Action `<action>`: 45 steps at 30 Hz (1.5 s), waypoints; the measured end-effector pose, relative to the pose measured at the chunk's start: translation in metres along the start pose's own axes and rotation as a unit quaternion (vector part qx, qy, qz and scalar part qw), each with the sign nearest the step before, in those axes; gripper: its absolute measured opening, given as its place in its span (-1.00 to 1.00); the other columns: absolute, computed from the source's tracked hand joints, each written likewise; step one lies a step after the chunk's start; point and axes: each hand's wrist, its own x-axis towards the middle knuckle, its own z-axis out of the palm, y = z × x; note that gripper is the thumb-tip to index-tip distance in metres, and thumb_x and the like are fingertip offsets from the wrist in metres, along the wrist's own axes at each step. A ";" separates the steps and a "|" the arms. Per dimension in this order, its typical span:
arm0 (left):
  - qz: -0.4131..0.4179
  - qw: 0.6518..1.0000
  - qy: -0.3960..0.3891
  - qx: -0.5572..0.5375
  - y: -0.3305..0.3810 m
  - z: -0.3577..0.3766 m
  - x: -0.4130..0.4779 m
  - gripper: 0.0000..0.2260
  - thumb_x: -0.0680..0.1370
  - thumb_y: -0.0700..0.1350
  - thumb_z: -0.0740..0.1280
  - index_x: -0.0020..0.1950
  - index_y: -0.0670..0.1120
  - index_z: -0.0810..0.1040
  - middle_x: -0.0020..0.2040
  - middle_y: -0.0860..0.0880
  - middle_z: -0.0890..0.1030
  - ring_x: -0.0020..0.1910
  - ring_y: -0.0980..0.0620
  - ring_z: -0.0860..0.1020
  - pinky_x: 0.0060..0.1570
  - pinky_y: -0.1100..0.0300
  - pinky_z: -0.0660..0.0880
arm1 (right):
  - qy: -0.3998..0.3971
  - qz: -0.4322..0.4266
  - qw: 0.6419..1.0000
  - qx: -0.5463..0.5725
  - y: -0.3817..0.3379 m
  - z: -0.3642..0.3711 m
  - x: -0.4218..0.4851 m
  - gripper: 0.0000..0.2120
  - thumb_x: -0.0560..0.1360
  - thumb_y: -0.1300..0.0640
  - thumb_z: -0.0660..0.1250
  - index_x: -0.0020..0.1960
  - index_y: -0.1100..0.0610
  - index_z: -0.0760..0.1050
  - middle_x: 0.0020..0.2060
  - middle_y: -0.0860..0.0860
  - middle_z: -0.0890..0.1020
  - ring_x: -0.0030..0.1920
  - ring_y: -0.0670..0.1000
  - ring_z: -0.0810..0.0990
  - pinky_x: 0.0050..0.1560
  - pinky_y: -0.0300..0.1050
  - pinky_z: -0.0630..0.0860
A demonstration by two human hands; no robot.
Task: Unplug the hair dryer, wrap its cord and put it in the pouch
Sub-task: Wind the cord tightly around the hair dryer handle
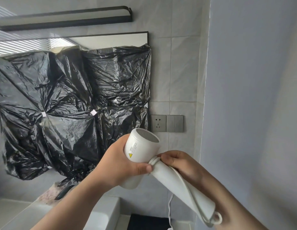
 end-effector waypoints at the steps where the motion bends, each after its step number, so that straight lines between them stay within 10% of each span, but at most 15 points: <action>1: -0.002 1.000 0.005 -0.007 -0.001 -0.001 -0.001 -0.31 0.04 0.07 0.66 0.13 0.01 0.59 -0.01 -0.11 0.70 -0.02 -0.13 0.67 -0.01 -0.08 0.64 | -0.002 0.000 1.000 0.000 0.001 0.002 0.002 -0.76 0.34 0.08 0.32 -0.12 0.22 0.64 -0.37 0.03 0.69 -0.41 -0.10 0.62 -0.38 -0.28 0.51; 13: -0.041 0.984 0.083 -0.154 -0.023 -0.018 0.005 -0.40 0.08 0.00 0.62 0.08 -0.07 0.59 -0.10 -0.17 0.71 -0.23 -0.02 0.67 -0.25 -0.02 0.65 | 0.092 -0.004 0.959 0.269 0.029 0.048 0.035 -0.81 0.48 0.25 0.26 -0.20 0.12 0.63 -0.34 0.08 0.59 -0.43 -0.05 0.49 -0.49 -0.25 0.40; 19: -0.017 0.983 0.123 -0.137 -0.038 -0.031 0.010 -0.60 0.15 -0.11 0.58 -0.06 0.00 0.59 -0.23 0.02 0.70 -0.37 0.18 0.61 -0.39 0.27 0.56 | 0.177 -0.037 0.970 0.162 0.040 0.083 0.055 -0.75 0.52 0.35 0.18 -0.24 0.07 0.45 -0.43 -0.03 0.45 -0.48 -0.12 0.25 -0.34 -0.11 -0.03; 25: -0.036 0.977 0.181 -0.105 -0.061 -0.047 0.015 -0.57 0.15 -0.03 0.58 -0.04 0.01 0.57 -0.21 -0.02 0.68 -0.31 0.16 0.63 -0.38 0.22 0.56 | 0.267 -0.053 0.961 0.060 0.052 0.121 0.073 -0.73 0.58 0.32 0.16 -0.24 0.13 0.50 -0.46 0.00 0.47 -0.53 -0.10 0.25 -0.51 -0.25 0.13; 30: -0.049 0.971 0.221 -0.070 -0.076 -0.066 0.021 -0.56 0.22 0.04 0.60 0.01 0.16 0.51 -0.22 0.11 0.67 -0.26 0.02 0.67 -0.33 -0.19 0.63 | 0.261 -0.026 0.941 -0.215 0.055 0.147 0.076 -0.67 0.57 0.19 0.13 -0.35 0.08 0.43 -0.52 -0.09 0.47 -0.47 -0.10 0.31 -0.41 -0.22 0.23; 35: -0.015 0.975 0.221 -0.007 -0.070 -0.081 0.016 -0.50 0.22 0.10 0.59 -0.07 0.45 0.35 -0.05 0.46 0.51 -0.09 0.35 0.53 -0.14 -0.02 0.58 | 0.190 0.011 0.895 -0.404 0.034 0.151 0.071 -0.78 0.55 0.22 0.13 -0.19 0.10 0.48 -0.43 -0.08 0.51 -0.41 -0.13 0.42 -0.43 -0.33 0.28; 41: -0.002 0.982 0.180 0.048 -0.077 -0.098 0.020 -0.44 0.23 0.08 0.60 -0.04 0.48 0.31 -0.09 0.30 0.55 -0.05 0.36 0.50 -0.12 0.13 0.50 | 0.176 -0.024 0.783 -0.597 0.005 0.144 0.079 -0.89 0.48 0.15 0.25 -0.21 0.11 0.49 -0.38 0.01 0.53 -0.35 0.05 0.47 -0.29 0.00 0.48; 45: 0.006 0.991 0.127 0.045 -0.078 -0.108 0.027 -0.45 0.23 0.06 0.60 0.02 0.36 0.35 -0.06 0.26 0.57 -0.04 0.25 0.55 -0.12 0.15 0.53 | 0.173 -0.058 0.797 -0.576 -0.018 0.141 0.087 -0.90 0.46 0.15 0.34 -0.15 -0.03 0.60 -0.34 -0.10 0.61 -0.36 -0.14 0.50 -0.34 -0.26 0.43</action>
